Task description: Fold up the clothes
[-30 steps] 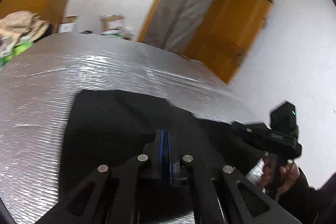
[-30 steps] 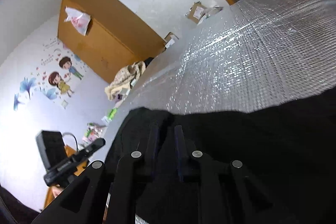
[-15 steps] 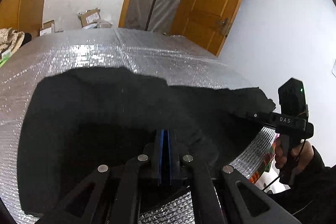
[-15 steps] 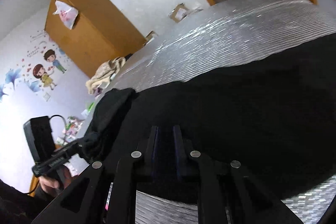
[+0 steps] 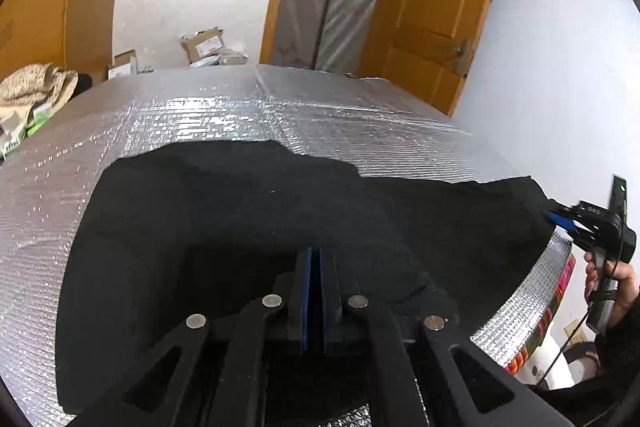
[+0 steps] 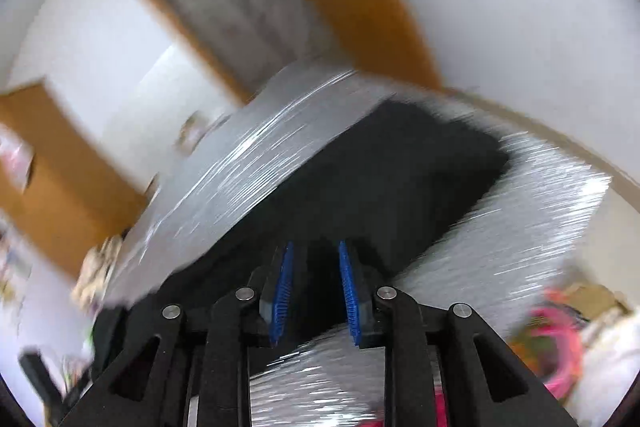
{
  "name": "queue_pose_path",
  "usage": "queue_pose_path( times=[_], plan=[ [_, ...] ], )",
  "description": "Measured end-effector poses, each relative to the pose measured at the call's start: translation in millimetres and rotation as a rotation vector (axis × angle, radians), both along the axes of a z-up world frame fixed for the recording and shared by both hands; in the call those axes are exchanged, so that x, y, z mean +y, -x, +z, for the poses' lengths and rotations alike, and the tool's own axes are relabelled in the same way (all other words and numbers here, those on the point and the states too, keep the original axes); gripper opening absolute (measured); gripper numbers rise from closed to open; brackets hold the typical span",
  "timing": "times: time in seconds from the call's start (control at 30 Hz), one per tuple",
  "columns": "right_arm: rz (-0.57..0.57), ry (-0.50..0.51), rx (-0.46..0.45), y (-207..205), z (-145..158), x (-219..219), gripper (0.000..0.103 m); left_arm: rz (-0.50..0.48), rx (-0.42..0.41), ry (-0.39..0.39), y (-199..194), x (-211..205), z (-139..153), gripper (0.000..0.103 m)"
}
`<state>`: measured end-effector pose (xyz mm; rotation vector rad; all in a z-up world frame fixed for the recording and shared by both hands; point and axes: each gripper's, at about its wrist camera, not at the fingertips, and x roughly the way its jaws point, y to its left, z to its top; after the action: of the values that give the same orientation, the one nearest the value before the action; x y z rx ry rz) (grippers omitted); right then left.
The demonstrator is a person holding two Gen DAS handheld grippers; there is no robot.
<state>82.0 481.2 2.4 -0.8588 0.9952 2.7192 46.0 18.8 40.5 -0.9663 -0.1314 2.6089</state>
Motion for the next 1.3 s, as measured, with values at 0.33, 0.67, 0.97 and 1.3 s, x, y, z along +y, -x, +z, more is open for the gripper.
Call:
queue_pose_path(
  times=[0.33,0.67,0.97,1.3],
  plan=[
    [-0.184,-0.052,-0.079,-21,-1,43,0.043,0.004,-0.018,-0.015,4,-3,-9,0.003],
    [-0.263,0.007,-0.11,-10,-15,68,0.043,0.007,-0.015,-0.038,5,-5,-15,0.003],
    [-0.297,0.157,-0.093,-7,-28,82,0.052,0.006,-0.019,-0.043,8,-5,-17,0.003],
    [-0.241,0.387,0.04,-12,-34,95,0.054,0.011,-0.022,-0.057,7,-5,-19,0.003]
  ],
)
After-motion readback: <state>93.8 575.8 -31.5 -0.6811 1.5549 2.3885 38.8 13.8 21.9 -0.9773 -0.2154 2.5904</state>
